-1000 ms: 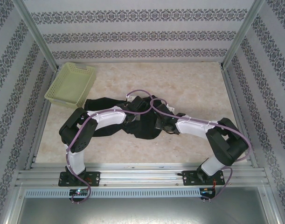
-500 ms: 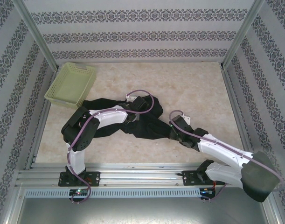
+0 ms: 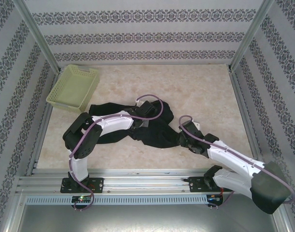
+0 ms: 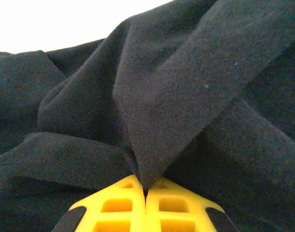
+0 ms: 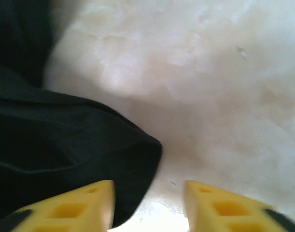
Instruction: Fold the inside-out t-shirt
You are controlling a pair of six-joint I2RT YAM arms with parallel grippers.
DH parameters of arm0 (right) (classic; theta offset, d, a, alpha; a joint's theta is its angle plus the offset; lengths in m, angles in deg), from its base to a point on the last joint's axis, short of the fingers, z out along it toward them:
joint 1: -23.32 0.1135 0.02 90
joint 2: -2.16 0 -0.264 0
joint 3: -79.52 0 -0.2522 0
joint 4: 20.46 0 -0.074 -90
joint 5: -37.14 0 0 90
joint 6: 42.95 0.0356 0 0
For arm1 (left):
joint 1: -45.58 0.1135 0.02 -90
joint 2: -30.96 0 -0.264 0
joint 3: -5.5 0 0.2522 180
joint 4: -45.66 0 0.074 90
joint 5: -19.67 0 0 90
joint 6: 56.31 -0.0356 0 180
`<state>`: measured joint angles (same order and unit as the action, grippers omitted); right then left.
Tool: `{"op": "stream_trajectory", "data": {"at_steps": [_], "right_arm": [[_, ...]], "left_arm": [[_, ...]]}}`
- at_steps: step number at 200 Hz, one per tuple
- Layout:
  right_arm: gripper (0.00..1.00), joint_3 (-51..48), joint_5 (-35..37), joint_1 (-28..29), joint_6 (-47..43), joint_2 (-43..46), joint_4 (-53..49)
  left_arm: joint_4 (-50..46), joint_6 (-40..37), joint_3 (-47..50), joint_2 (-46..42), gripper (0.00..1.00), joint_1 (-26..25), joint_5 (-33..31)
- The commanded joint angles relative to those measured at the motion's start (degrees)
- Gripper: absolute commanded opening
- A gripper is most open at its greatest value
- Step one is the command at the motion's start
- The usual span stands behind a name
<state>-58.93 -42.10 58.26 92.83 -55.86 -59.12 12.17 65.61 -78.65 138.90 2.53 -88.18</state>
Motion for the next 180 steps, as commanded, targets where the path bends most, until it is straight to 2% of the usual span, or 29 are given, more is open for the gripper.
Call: {"op": "stream_trajectory", "data": {"at_steps": [1, 10, 31, 42, 59, 77, 83, 102, 110, 120, 126, 143, 162, 180], "right_arm": [[0.66, 1.4, -2.4, 2.3, -6.0, 3.1, 2.4], [0.75, 2.2, -3.0, 4.1, -7.0, 2.8, 3.3], [0.87, 4.5, -1.7, 9.8, -9.8, -0.3, 5.3], [0.9, 5.3, -1.1, 11.9, -10.9, -3.4, 6.8], [0.89, 7.3, -0.2, 12.4, -10.2, -9.9, 7.7], [0.78, 10.1, 0.6, 12.4, -10.3, -16.9, 9.2], [0.68, 11.4, 1.2, 12.5, -10.4, -19.0, 9.1], [0.24, 15.6, 6.4, 12.3, -8.9, -23.2, 4.7], [0.12, 16.1, 9.5, 12.1, -8.0, -23.0, 2.9], [0.03, 15.7, 13.2, 11.5, -6.9, -21.1, 1.3], [0.0, 14.9, 14.6, 10.6, -6.2, -19.4, 0.3], [0.0, 11.9, 14.6, 6.7, -4.8, -13.8, -1.5], [0.0, 8.7, 13.8, 3.4, -4.6, -6.3, -3.0], [0.0, 6.3, 13.9, 3.0, -5.2, 0.3, -3.6]], "left_arm": [[0.3, -2.1, -1.1, -4.8, 0.08, -0.6, 3.0], [-0.7, -2.2, -0.7, -6.2, 0.13, -0.5, 3.1], [-1.5, -1.7, 2.4, -11.1, 0.27, 0.4, 3.7], [-1.8, -1.0, 4.9, -14.5, 0.32, 1.3, 4.0], [-2.9, -0.6, 9.0, -20.7, 0.4, 2.7, 3.6], [-5.7, -0.2, 13.3, -27.4, 0.51, 4.4, 1.0], [-6.9, 0.2, 14.6, -29.4, 0.54, 5.7, 0.3], [-10.9, 2.4, 19.2, -35.4, 0.62, 12.2, 0.0], [-12.1, 3.0, 21.2, -37.5, 0.64, 15.3, 0.4], [-12.8, 3.0, 23.4, -39.5, 0.67, 18.6, 0.5], [-13.2, 3.0, 24.3, -40.0, 0.68, 20.2, 0.7], [-13.5, 2.2, 25.2, -38.8, 0.68, 24.0, 3.4], [-12.5, 2.1, 24.6, -34.9, 0.68, 24.5, 5.6], [-9.4, 2.3, 24.4, -31.4, 0.67, 24.5, 9.2]]}}
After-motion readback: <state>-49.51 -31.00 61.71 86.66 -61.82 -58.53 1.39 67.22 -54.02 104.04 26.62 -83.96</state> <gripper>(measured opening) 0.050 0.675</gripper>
